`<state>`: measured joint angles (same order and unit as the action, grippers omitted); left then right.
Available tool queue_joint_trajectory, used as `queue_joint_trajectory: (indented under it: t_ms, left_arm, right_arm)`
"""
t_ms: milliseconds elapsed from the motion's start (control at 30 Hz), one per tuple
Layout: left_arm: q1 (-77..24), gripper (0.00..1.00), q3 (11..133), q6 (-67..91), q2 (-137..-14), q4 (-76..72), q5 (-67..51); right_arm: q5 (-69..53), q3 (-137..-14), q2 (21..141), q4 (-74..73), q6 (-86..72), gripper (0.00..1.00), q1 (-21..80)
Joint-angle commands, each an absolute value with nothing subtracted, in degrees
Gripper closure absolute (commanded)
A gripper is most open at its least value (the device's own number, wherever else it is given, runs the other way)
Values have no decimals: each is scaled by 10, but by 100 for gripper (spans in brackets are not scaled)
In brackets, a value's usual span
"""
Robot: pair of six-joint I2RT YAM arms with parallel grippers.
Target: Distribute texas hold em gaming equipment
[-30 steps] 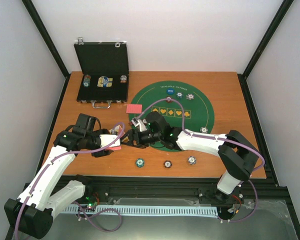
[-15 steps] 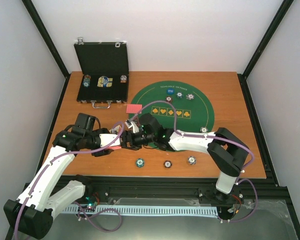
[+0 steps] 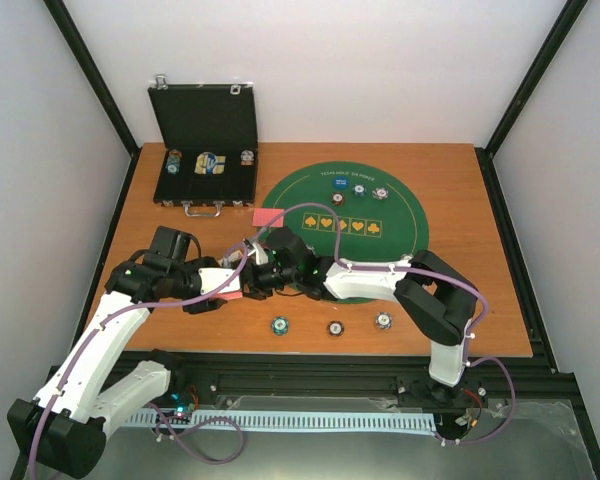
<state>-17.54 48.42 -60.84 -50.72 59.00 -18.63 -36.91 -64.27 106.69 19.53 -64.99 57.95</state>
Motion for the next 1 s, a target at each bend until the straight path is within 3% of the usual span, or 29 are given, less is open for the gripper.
queue_joint_trajectory:
  t_ms: [0, 533, 967]
  left_arm:
    - [-179, 62, 513, -607, -495, 596, -200]
    - [-179, 62, 511, -606, -493, 593, -198]
    - [-179, 62, 503, -608, -497, 585, -194]
  right_arm:
    - [-354, -652, 1075, 186, -649, 33, 585]
    - [-350, -609, 1036, 142, -619, 47, 567]
    - [-349, -595, 977, 83, -590, 47, 561]
